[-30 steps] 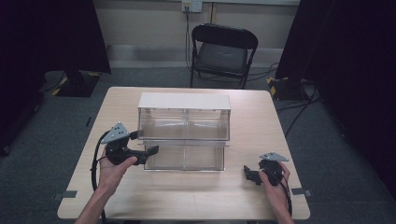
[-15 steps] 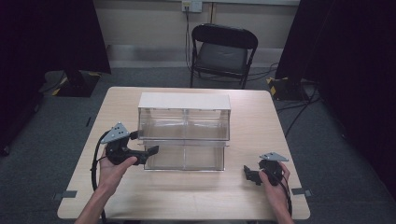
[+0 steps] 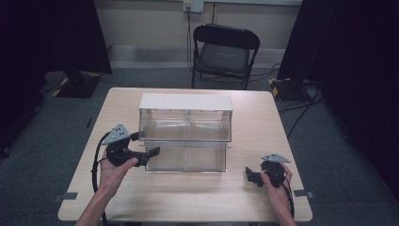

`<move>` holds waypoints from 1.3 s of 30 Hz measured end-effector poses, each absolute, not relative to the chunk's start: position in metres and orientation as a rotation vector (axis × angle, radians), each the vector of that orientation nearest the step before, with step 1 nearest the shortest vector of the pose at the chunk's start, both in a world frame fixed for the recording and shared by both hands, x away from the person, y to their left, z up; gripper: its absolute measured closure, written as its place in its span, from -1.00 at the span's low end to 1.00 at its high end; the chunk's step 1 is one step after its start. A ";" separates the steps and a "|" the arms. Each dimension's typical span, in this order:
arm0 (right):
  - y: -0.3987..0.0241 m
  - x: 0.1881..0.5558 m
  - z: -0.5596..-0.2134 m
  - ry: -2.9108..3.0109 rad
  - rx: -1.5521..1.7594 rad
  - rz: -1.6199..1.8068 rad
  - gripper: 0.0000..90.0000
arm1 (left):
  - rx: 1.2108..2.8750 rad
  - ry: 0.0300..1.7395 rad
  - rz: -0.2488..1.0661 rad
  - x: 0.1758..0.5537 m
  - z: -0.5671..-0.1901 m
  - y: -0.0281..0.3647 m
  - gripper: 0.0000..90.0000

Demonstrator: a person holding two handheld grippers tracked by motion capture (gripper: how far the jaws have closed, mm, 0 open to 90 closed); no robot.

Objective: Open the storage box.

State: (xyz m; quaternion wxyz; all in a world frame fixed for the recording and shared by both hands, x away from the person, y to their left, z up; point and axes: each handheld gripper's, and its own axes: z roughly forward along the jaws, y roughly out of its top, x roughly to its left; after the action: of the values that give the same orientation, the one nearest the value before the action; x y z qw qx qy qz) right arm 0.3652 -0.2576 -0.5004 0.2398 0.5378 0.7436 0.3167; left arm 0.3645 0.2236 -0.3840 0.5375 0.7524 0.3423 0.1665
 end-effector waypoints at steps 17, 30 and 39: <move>-0.258 0.365 -0.500 2.035 1.472 0.867 -0.81 | 1.784 0.818 0.394 0.364 -0.384 0.223 -0.77; -0.258 0.365 -0.500 2.035 1.472 0.867 -0.81 | 1.780 0.822 0.388 0.364 -0.385 0.223 -0.78; -0.258 0.365 -0.501 2.037 1.470 0.866 -0.82 | 1.780 0.823 0.387 0.364 -0.385 0.223 -0.77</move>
State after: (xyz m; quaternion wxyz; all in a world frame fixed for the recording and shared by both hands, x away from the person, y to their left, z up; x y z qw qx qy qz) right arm 0.3654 -0.2577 -0.5005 0.2400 0.5371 0.7442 0.3165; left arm 0.3642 0.2232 -0.3846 0.5408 0.7490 0.3465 0.1627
